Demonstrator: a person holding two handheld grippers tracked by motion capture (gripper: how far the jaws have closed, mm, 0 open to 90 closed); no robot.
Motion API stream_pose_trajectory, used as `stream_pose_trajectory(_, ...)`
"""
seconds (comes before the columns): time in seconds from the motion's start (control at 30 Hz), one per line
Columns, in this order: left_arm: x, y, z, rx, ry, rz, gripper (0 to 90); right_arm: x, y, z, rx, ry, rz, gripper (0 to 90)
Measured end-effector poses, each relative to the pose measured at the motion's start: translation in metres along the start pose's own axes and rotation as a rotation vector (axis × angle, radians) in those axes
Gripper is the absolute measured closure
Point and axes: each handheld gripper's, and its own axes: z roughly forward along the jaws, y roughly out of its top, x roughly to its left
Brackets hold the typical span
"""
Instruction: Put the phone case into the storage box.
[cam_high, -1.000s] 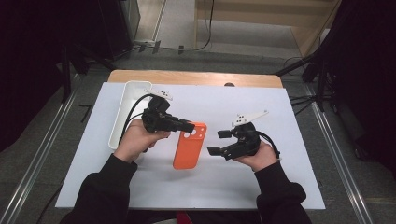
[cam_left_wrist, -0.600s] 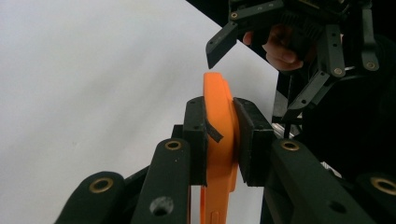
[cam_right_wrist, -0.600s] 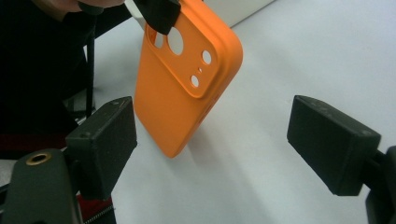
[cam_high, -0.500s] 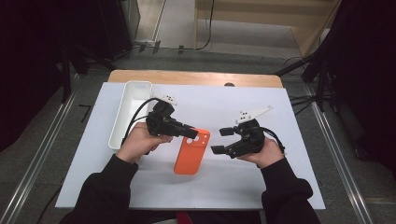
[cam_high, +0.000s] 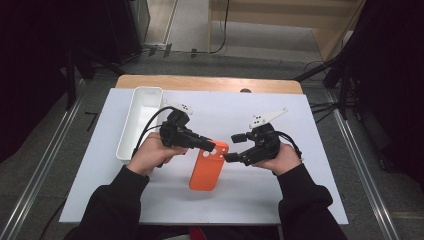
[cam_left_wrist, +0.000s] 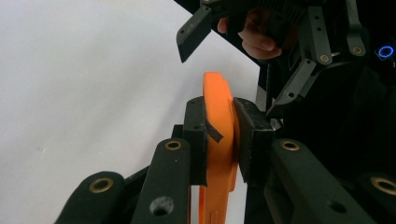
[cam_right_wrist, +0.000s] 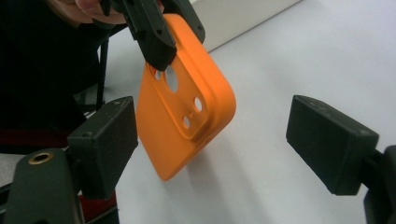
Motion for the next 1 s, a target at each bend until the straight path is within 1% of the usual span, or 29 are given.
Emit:
stream_pose_trajectory(0.03,0.0,0.0,0.0,-0.001,-0.004,0.001,76.3,-0.001,0.001,0.0,0.001,0.0,-0.01,20.3)
stream_pose_trajectory(0.1,0.001,-0.001,0.0,-0.008,-0.011,-0.003,76.4,-0.001,0.002,0.002,0.003,0.008,-0.016,20.3)
stream_pose_trajectory(0.17,0.002,-0.001,0.0,-0.005,-0.012,0.004,76.4,-0.002,0.003,0.003,0.002,0.016,-0.023,20.9)
stream_pose_trajectory(0.3,0.002,-0.001,0.0,-0.008,-0.022,0.009,76.4,-0.004,0.005,0.006,0.0,0.04,-0.017,24.1)
stream_pose_trajectory(0.43,0.002,-0.001,0.0,-0.009,-0.025,0.029,76.4,-0.007,0.005,0.009,0.004,0.069,-0.009,29.3)
stream_pose_trajectory(0.47,0.002,-0.001,0.0,-0.011,-0.023,0.041,76.3,-0.008,0.005,0.01,0.008,0.079,-0.006,30.3)
stream_pose_trajectory(0.53,0.001,-0.002,0.0,-0.01,-0.016,0.051,76.3,-0.01,0.005,0.011,0.007,0.086,-0.003,31.8)
stream_pose_trajectory(0.63,0.001,-0.002,0.001,-0.01,-0.02,0.054,76.3,-0.012,0.005,0.012,0.01,0.094,0.015,33.2)
stream_pose_trajectory(0.7,0.001,-0.002,0.001,-0.009,-0.024,0.055,76.3,-0.013,0.005,0.013,0.012,0.107,0.018,35.2)
stream_pose_trajectory(0.77,0.001,-0.002,0.002,-0.007,-0.028,0.054,76.3,-0.013,0.005,0.013,0.012,0.111,0.021,38.1)
stream_pose_trajectory(0.9,0.001,-0.002,0.002,-0.005,-0.038,0.055,76.3,-0.014,0.005,0.015,0.019,0.134,0.024,44.0)
stream_pose_trajectory(1.0,0.0,-0.002,0.002,-0.002,-0.036,0.066,76.3,-0.014,0.004,0.015,0.022,0.141,0.022,48.7)
